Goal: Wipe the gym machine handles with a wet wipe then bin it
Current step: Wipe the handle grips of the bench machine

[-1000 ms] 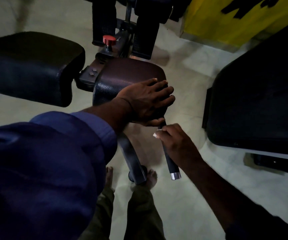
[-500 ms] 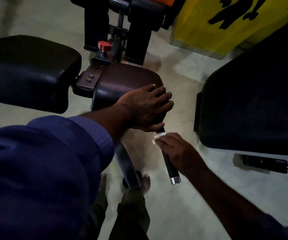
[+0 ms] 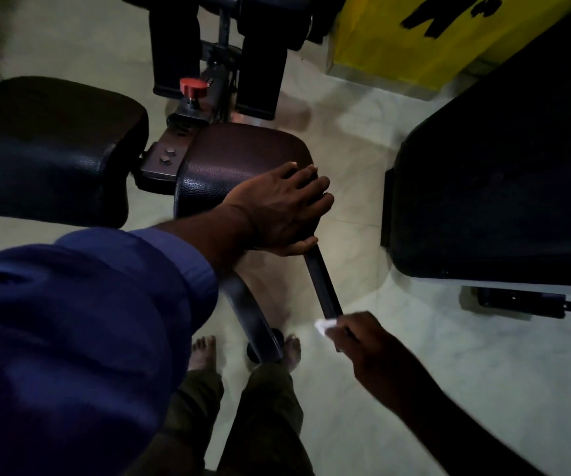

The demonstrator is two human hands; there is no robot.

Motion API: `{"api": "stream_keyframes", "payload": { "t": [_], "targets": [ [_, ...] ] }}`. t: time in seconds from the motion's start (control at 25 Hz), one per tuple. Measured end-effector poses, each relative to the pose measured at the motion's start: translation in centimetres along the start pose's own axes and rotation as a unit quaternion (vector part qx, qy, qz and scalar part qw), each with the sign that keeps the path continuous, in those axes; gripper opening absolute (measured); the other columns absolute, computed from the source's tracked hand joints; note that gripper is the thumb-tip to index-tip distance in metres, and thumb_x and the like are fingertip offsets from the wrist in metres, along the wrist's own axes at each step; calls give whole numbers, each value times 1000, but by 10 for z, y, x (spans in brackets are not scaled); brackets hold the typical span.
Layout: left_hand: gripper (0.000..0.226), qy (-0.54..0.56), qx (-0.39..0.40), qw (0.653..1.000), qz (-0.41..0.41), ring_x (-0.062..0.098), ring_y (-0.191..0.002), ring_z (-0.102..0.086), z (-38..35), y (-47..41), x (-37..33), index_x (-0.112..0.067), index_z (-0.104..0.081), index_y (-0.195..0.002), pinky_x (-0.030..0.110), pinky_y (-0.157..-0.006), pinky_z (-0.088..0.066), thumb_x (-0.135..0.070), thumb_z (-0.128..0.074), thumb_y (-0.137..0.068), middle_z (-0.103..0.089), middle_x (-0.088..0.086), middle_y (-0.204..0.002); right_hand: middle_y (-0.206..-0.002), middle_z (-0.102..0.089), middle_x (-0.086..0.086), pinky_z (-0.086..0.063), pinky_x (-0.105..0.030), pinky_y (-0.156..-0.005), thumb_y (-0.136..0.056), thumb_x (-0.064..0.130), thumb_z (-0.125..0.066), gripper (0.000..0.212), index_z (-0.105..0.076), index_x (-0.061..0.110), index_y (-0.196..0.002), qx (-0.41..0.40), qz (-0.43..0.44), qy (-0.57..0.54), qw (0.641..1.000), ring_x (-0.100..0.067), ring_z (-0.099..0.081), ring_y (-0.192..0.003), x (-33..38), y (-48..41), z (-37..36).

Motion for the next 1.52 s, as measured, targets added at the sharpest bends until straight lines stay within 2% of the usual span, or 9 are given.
{"api": "stream_keyframes", "payload": {
  "t": [0.2, 0.44, 0.6, 0.76, 0.88, 1.04, 1.16, 1.4, 1.52],
  "targets": [
    [77, -12, -2, 1000, 1, 45, -138, -44, -4, 1, 1, -7, -44, -142, 55, -110, -37, -68, -33, -97, -47, 22, -147, -118, -59, -10, -56, -42, -81, -96, 18, -43, 36, -69, 12, -121, -57, -56, -5, 997, -28, -55, -112, -26, -116, -12],
    [75, -15, 15, 1000, 1, 44, -137, -43, 2, 0, -2, -7, -45, -141, 55, -109, -37, -66, -31, -97, -47, 21, -146, -118, -57, 3, -55, -25, -89, -91, 4, -56, 43, -69, 25, -126, -49, -59, -80, 994, -16, -61, -112, 12, 30, -8],
    [75, -19, 19, 1000, 3, 43, -139, -42, 3, 0, -4, -8, -45, -142, 53, -111, -36, -67, -31, -98, -46, 20, -148, -109, -50, 8, -56, -26, -66, -97, 14, -48, 38, -68, 28, -126, 9, -22, -82, 996, -13, -61, -96, -10, 45, -22],
    [77, -32, 33, 999, 12, 42, -142, -41, 3, -3, -5, -8, -45, -144, 51, -114, -35, -69, -31, -98, -45, 20, -151, -123, -49, 17, -50, -12, -87, -99, 13, -52, 40, -63, 34, -131, -61, -34, -159, 985, 9, -49, -113, -32, 45, 2],
    [78, -27, 51, 998, 28, 41, -144, -39, 5, -3, -5, -9, -45, -145, 51, -117, -33, -69, -30, -98, -45, 20, -152, -122, -56, 6, -51, -19, -95, -97, 4, -58, 34, -69, 21, -125, -194, -107, -223, 949, 2, -54, -117, -30, 10, 1],
    [78, -29, 53, 998, 26, 40, -144, -41, 8, -6, -8, -7, -49, -144, 51, -116, -35, -69, -33, -99, -48, 20, -151, -114, -61, 2, -55, -34, -94, -86, -9, -64, 42, -77, 23, -110, -165, -76, -256, 949, -15, -66, -109, -37, -44, -26],
    [79, -36, 57, 997, 29, 41, -145, -40, 5, -7, -8, -7, -48, -145, 52, -117, -34, -69, -34, -99, -47, 21, -152, -107, -66, 0, -53, -22, -94, -86, -9, -63, 40, -80, 22, -105, -197, -73, -269, 940, -12, -68, -100, -56, -68, -22],
    [81, -41, 52, 997, 36, 39, -148, -36, 2, -6, -9, -7, -45, -149, 52, -119, -33, -70, -32, -100, -44, 20, -155, -101, -78, 6, -57, -34, -95, -86, -4, -61, 31, -81, 18, -96, -220, -238, -449, 833, -8, -72, -100, -70, -135, -42],
    [83, -47, 72, 996, 37, 39, -149, -34, 4, -5, -11, -8, -44, -150, 52, -120, -32, -71, -29, -99, -42, 20, -157, -108, -79, 0, -57, -32, -97, -93, -8, -63, 28, -79, 9, -108, -173, -270, -654, 686, -12, -73, -108, -67, -115, -52]
  ]
}}
Point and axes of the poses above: each hand's wrist, its own y-axis away from the middle knuckle, its own z-axis out of the back of the hand, x = y × z, the point moved 2 cm from there along -y, towards the middle knuckle
